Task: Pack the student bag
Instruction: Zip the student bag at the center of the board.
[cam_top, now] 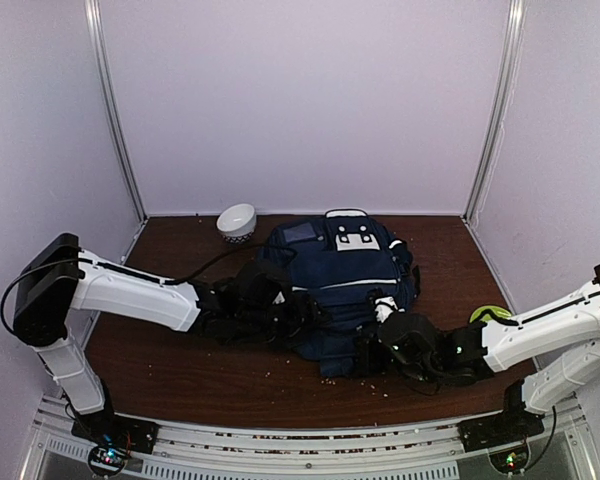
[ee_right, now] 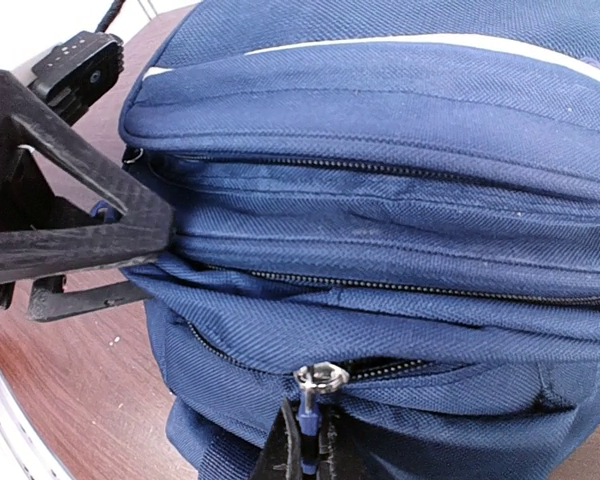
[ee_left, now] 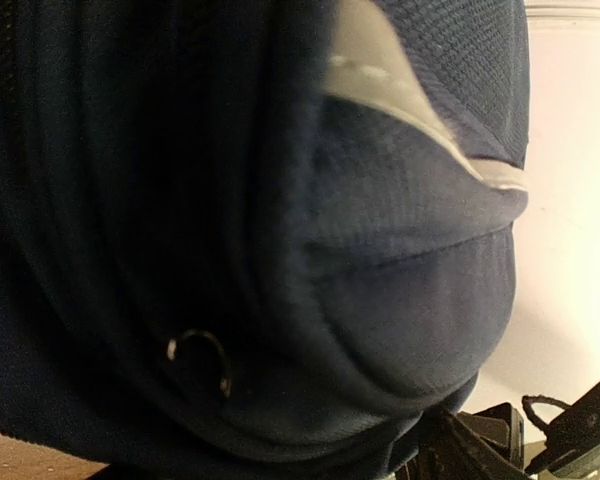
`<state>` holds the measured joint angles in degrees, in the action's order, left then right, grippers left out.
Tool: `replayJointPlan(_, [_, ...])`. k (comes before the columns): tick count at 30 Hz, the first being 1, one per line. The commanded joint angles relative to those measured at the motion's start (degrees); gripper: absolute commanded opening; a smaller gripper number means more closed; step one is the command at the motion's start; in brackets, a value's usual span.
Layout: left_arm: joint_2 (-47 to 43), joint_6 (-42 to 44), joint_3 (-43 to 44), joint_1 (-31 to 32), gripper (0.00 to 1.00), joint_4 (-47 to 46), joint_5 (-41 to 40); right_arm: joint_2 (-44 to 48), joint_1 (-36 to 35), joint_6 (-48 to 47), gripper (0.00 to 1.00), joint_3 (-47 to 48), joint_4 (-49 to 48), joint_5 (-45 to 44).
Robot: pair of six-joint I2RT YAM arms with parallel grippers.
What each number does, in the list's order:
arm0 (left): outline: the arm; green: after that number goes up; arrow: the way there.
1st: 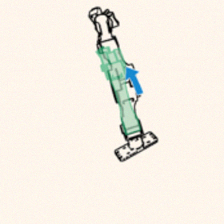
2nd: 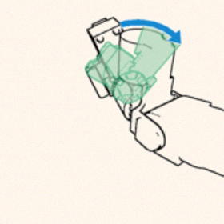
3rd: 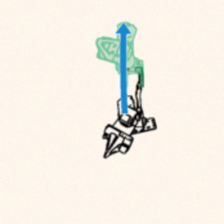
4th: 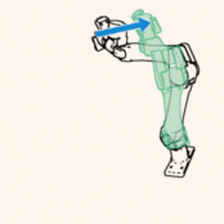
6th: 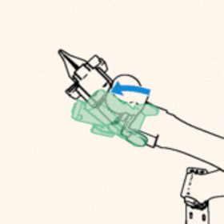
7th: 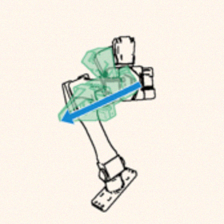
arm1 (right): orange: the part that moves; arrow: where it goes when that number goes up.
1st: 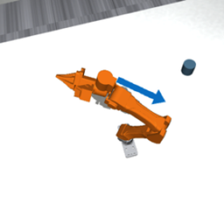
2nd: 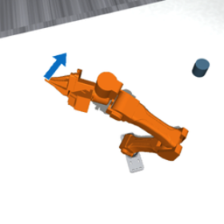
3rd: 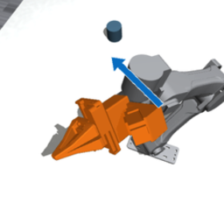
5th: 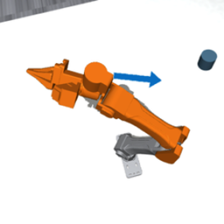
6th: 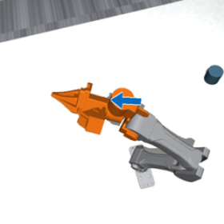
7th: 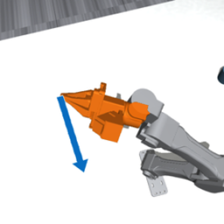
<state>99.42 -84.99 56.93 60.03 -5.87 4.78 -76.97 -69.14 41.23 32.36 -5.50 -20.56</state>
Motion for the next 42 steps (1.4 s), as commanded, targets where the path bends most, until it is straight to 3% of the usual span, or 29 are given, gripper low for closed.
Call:
replayJointPlan(1, [0.1,2.3,0.9,-1.5,0.72,-2.2,-3.5,-1.3,-1.1,-1.1,0.00,0.0,-4.3,0.5])
replayJointPlan(7, [1.6,2.8,-0.6,-2.4,0.37,-3.9,-3.2,-1.7,-2.8,-2.5,0.00,0.9,-3.6,0.0])
replayJointPlan(11, [0.6,2.6,-3.6,-3.7,0.04,-6.2,-3.0,-0.5,-3.4,-2.5,0.00,1.2,-1.1,-0.6])
replayJointPlan(12, [-0.1,2.6,-4.5,-4.0,0.00,-6.1,-3.1,0.2,-3.5,-2.2,0.00,1.1,-0.3,-0.7])
replayJointPlan(19, [-7.2,4.0,-11.7,-7.0,0.00,-5.1,-6.1,7.2,-4.1,0.3,0.00,-2.7,5.8,-4.0])
replayJointPlan(27, [-13.3,12.1,-13.3,-10.2,0.00,1.6,-6.5,6.8,-3.4,7.6,0.00,-4.7,9.8,-8.1])
replayJointPlan(32, [-17.2,20.8,-13.9,-12.6,0.00,6.6,-6.1,6.4,-3.3,7.1,0.00,-3.9,8.6,-5.3])
replayJointPlan(33, [-18.1,22.9,-13.8,-13.3,0.00,8.3,-5.9,7.2,-3.3,4.7,0.03,-5.0,3.3,-2.1])
replayJointPlan(36, [-20.5,28.8,-13.4,-15.1,0.00,12.9,-5.2,9.9,-3.4,0.9,0.40,-6.4,-5.0,6.2])
replayJointPlan(38, [-21.7,33.3,-12.6,-15.6,0.00,15.6,-5.0,11.4,-3.2,0.7,0.55,-5.4,-5.5,7.7])
replayJointPlan(42, [-21.6,38.9,-9.5,-15.6,0.00,20.4,-5.2,13.1,0.0,3.3,0.63,-2.5,-4.2,9.2])
